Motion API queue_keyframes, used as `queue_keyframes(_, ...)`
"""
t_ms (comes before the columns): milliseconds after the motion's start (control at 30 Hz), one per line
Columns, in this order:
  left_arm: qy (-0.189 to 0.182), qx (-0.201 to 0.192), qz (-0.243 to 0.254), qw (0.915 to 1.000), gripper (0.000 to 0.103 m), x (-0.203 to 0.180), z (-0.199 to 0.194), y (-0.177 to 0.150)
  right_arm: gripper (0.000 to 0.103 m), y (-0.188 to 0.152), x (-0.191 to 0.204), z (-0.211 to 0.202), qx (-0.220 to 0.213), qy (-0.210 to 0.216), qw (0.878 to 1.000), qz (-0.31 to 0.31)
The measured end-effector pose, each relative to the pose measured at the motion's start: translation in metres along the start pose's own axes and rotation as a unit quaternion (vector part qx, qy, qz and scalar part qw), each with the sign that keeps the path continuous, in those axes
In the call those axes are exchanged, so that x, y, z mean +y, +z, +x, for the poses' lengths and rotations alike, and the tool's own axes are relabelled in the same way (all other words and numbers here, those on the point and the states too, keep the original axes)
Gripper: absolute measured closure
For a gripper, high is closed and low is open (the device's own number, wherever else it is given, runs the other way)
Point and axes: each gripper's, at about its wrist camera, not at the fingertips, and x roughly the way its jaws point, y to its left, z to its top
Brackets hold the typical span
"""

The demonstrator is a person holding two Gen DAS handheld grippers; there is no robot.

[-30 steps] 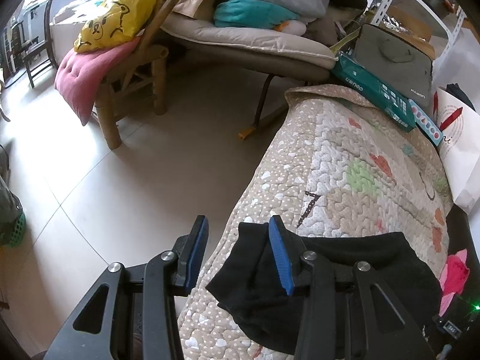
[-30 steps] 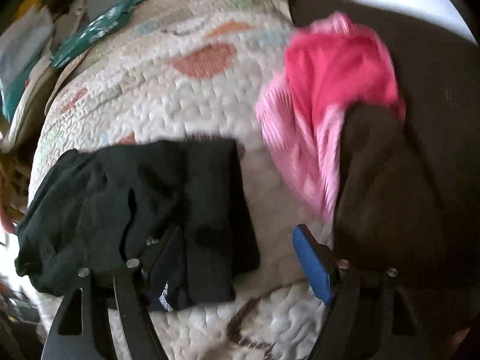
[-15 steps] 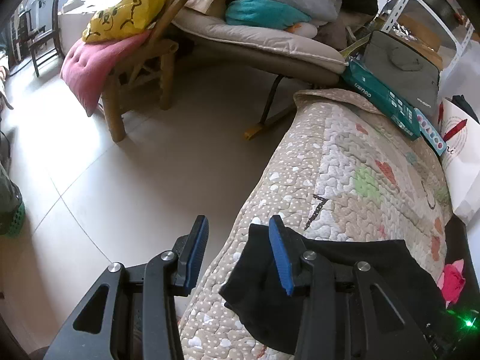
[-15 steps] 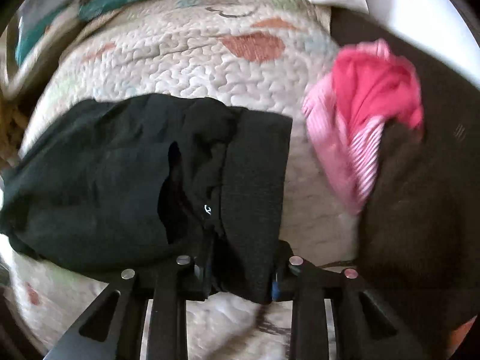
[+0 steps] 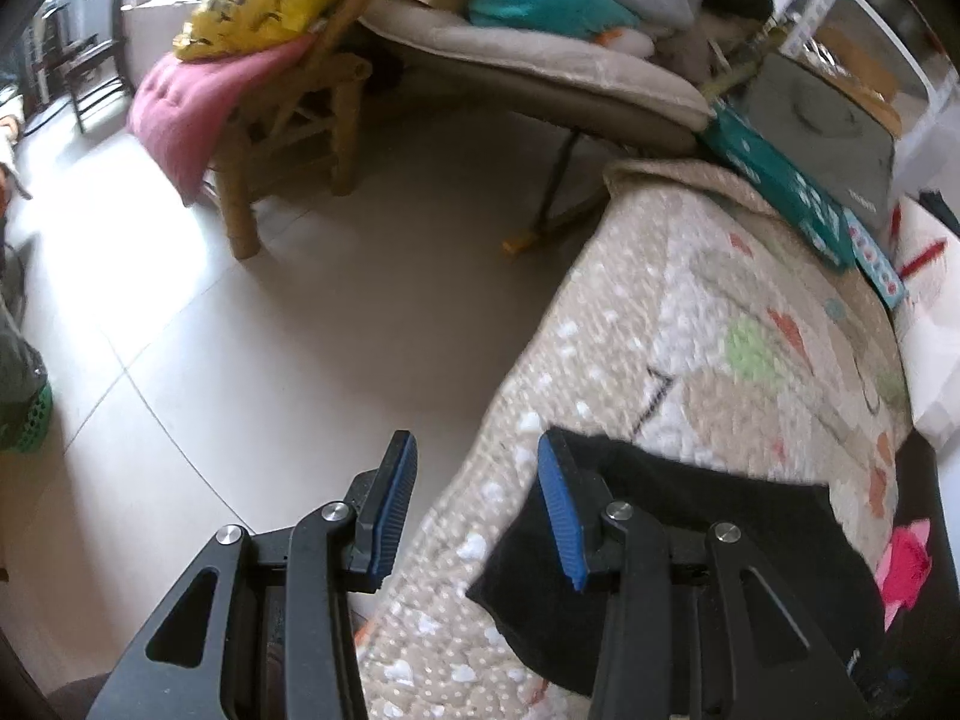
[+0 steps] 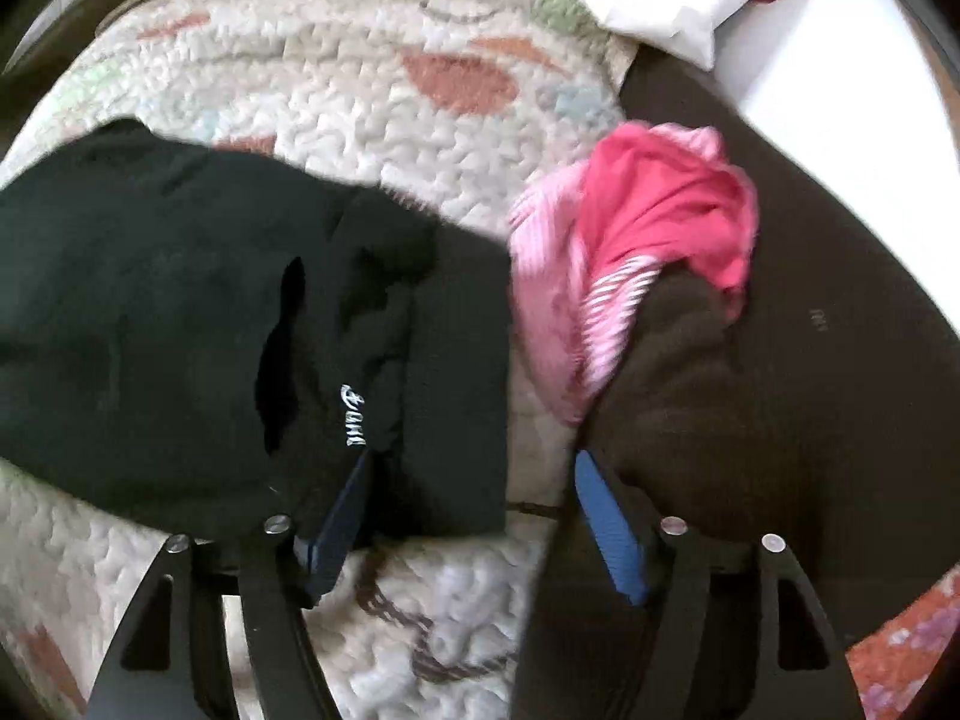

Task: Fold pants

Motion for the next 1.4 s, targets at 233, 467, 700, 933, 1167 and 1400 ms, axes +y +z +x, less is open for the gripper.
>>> queue_keyframes(233, 0.072, 0.095, 0.054, 0.9914, 0.061, -0.013, 0.049, -0.039, 0.027, 0.014, 0.008, -0.057, -0.090, 0.039, 0.995, 0.014)
queue_keyframes(467, 0.113, 0.098, -0.095, 0.9842, 0.059, 0.062, 0.039, -0.037, 0.027, 0.065, 0.132, -0.081, -0.154, 0.147, 0.971, -0.109)
queue_keyframes(700, -0.014, 0.081, -0.177, 0.9807, 0.059, 0.074, 0.023, -0.056, 0.027, 0.104, 0.289, -0.091, -0.157, 0.284, 0.900, -0.291)
queue_keyframes(933, -0.104, 0.098, -0.165, 0.9758, 0.059, 0.045, 0.038, -0.070, 0.027, 0.160, 0.386, -0.067, -0.088, 0.373, 0.860, -0.337)
queue_keyframes(1167, -0.114, 0.072, -0.156, 0.9785, 0.059, 0.037, 0.028, -0.070, 0.027, 0.165, 0.443, -0.054, -0.032, 0.425, 0.823, -0.376)
queue_keyframes(1400, -0.120, 0.035, -0.164, 0.9785, 0.059, 0.044, 0.008, -0.068, 0.027, 0.154, 0.470, -0.053, -0.008, 0.431, 0.801, -0.415)
